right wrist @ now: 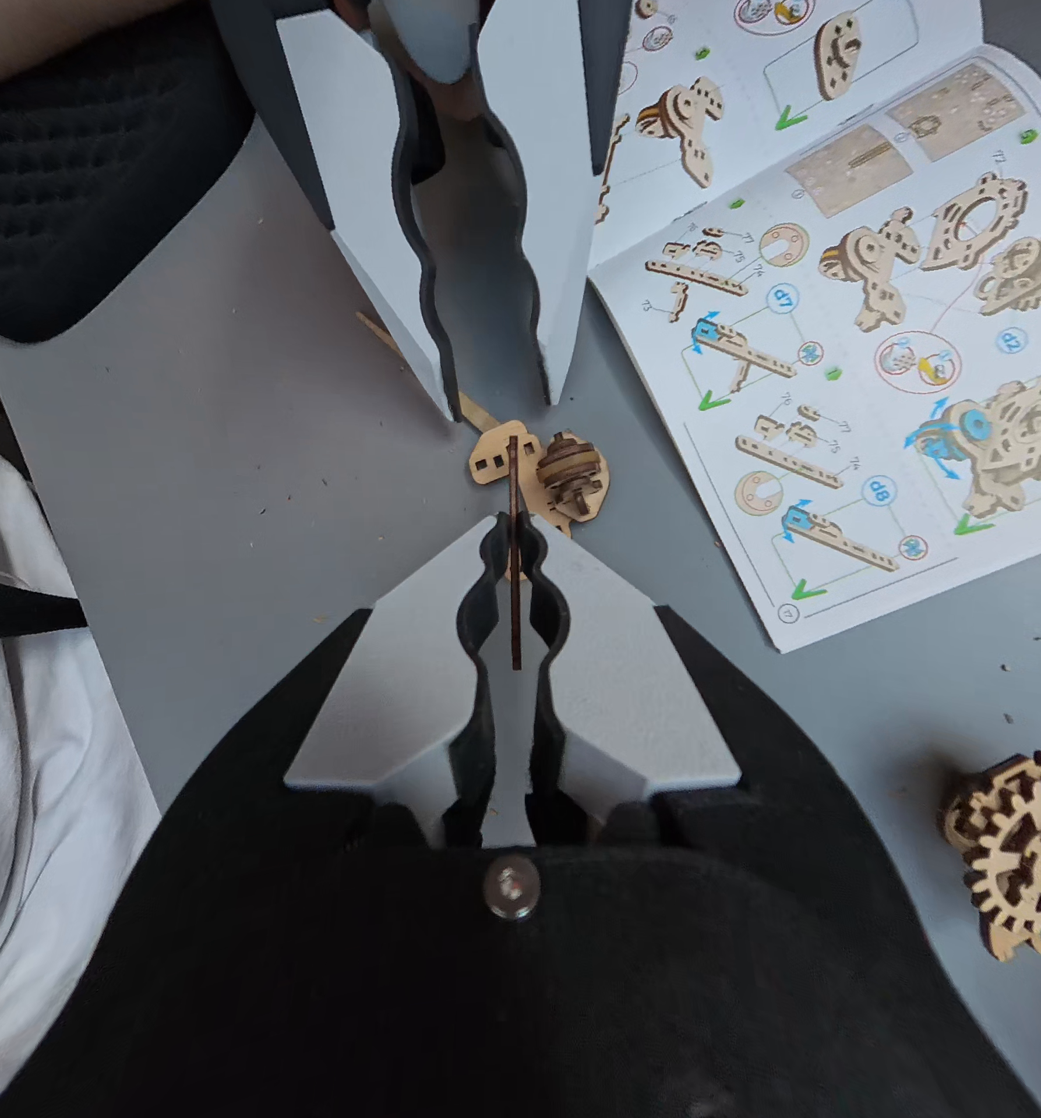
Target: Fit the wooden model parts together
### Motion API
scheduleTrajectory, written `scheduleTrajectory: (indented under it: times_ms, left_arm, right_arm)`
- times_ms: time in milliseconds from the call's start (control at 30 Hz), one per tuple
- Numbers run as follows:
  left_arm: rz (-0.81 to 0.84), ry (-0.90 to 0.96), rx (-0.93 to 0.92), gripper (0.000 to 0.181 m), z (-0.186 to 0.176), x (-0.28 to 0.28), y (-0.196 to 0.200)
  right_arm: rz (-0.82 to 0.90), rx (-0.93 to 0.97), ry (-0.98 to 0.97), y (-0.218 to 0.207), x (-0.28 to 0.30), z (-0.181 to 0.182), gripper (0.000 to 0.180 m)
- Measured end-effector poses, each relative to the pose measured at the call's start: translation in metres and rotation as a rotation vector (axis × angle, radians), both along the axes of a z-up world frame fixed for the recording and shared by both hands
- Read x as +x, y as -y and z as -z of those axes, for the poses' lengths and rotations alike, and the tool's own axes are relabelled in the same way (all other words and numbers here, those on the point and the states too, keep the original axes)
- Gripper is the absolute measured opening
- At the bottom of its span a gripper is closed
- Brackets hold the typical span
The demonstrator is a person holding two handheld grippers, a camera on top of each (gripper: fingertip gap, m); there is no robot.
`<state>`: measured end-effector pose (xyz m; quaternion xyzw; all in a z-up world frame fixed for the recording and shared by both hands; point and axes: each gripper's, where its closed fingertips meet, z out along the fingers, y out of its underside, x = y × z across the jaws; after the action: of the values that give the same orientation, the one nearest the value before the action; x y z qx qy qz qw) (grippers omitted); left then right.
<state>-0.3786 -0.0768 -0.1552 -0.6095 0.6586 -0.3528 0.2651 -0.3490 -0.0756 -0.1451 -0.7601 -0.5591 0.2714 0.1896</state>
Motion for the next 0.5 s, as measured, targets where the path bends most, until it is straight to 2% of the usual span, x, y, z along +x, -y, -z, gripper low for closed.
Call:
scheduleTrajectory:
  times_ms: [167,300,500]
  left_arm:
    - [-0.013,0.054,-0.067,0.026,-0.013,-0.001,-0.002]
    - [-0.031,0.072,-0.101,0.027,-0.022,-0.003,-0.004]
    - [-0.069,0.017,-0.094,0.023,-0.011,-0.002,-0.009]
  right_arm:
    - [-0.093,-0.014,0.053,-0.001,-0.008,0.0,0.002]
    - [-0.152,-0.009,0.007,0.002,-0.018,-0.004,0.002]
    - [-0.177,0.015,0.015,0.0,-0.02,0.001,0.002]
